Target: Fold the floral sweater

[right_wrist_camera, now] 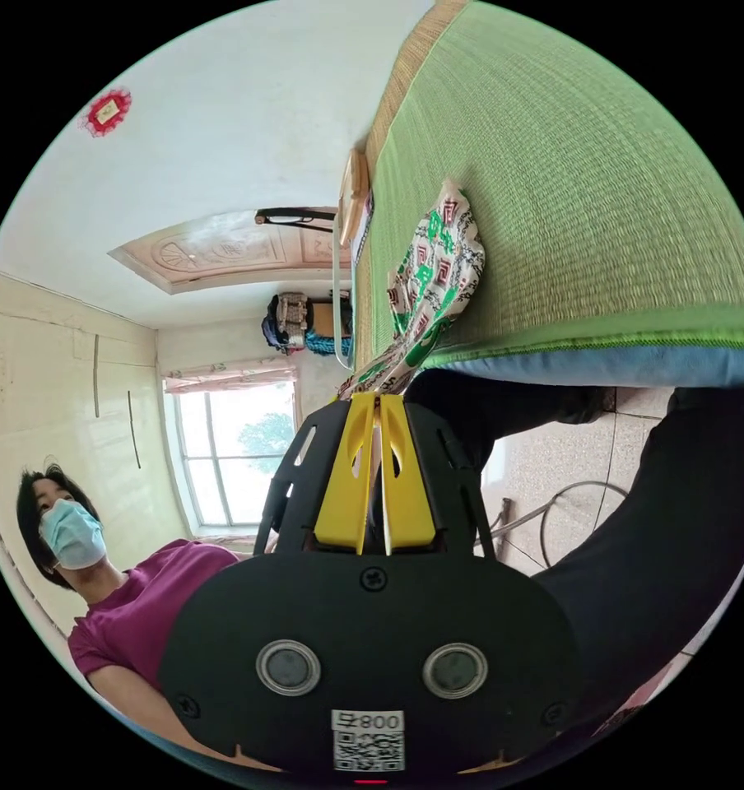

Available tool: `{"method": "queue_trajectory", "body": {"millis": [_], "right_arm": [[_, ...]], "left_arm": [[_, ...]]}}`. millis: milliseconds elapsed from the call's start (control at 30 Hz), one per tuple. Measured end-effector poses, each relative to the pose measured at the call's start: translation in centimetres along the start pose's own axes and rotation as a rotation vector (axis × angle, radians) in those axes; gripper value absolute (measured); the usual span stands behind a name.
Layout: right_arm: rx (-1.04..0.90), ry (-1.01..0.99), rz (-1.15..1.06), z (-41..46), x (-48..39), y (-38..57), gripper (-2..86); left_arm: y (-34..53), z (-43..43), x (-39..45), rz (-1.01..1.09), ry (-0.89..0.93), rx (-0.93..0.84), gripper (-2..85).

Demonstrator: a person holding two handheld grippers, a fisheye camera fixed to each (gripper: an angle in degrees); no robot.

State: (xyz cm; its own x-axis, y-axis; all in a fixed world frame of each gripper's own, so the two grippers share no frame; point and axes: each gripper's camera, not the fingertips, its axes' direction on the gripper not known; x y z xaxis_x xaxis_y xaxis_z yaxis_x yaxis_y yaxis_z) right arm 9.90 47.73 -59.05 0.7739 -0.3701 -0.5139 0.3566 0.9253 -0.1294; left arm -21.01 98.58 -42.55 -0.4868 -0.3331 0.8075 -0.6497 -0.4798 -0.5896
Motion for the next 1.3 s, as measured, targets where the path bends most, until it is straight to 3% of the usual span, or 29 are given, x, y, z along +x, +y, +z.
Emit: {"method": "queue_trajectory", "body": {"millis": [700,1000,1300], "right_arm": [[0.238,-0.138,-0.157,-11.8,5.4,15.6,0.7],[0.38,-0.148,-0.23,-18.5,7.6,20.4,0.7],[0.483,-0.118,-0.275,-27.5,9.6,17.9,0.7]], "left_arm": [[1.5,19.3,7.8,0.14,0.164,-0.223,2.6],[0.1,32.6,9.8,0.153,0.189,-0.336,2.6],[-3.8,51.6,12.5,0.183,0.177,-0.453,2.6]]}}
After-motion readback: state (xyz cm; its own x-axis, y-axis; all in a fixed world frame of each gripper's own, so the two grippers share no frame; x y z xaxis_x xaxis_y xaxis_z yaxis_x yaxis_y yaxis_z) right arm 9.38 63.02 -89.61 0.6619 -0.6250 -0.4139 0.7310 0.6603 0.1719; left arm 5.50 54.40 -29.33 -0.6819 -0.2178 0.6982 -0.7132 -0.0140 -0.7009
